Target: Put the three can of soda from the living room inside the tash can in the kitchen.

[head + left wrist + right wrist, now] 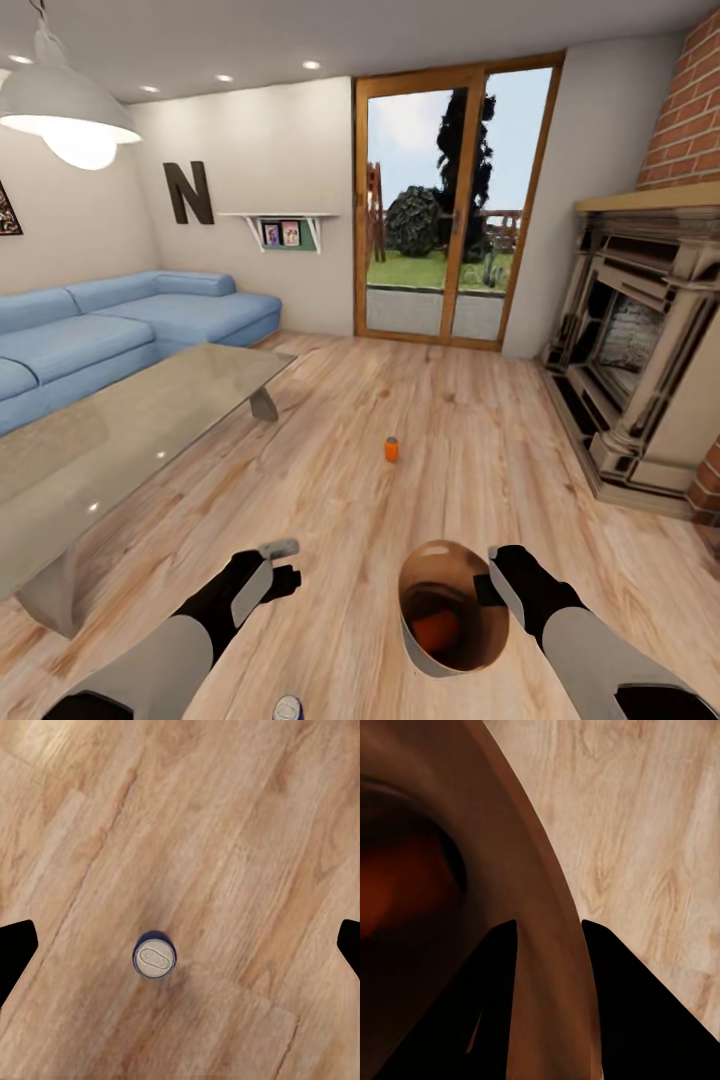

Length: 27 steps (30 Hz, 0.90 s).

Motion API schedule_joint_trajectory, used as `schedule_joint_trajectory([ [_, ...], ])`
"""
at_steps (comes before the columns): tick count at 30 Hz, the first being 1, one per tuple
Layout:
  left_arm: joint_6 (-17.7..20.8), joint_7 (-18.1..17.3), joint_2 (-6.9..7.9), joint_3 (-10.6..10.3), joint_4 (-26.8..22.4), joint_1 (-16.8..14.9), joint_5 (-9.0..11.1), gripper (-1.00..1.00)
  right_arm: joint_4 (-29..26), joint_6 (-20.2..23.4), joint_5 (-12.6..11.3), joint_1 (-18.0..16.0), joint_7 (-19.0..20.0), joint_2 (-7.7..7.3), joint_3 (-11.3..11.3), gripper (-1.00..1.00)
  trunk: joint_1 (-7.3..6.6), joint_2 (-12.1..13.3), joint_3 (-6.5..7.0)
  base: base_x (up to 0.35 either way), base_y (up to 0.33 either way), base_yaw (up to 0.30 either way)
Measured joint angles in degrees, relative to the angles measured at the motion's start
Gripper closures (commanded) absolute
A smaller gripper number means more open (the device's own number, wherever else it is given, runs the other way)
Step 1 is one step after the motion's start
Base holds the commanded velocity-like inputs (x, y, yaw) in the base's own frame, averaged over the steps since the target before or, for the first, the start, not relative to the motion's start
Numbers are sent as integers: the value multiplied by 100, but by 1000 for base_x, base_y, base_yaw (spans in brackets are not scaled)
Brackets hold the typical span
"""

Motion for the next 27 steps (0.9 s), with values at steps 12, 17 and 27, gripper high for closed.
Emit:
schedule_joint_trajectory([
  [12, -34, 5, -5, 1, 62, -1, 3, -100, -8, 1, 28, 0, 155, -36, -13, 100, 0, 0, 0, 327, 0, 0],
  [17, -35, 8, -10, 1, 64, -1, 2, -100, -8, 3, 14, 0, 165, -40, -15, 100, 0, 0, 0, 286, 0, 0],
  [27, -20, 26, -23, 0, 69, -1, -6, -100, -10, 7, 3, -1, 169, -20, -11, 100, 0, 0, 0, 222, -1, 0],
])
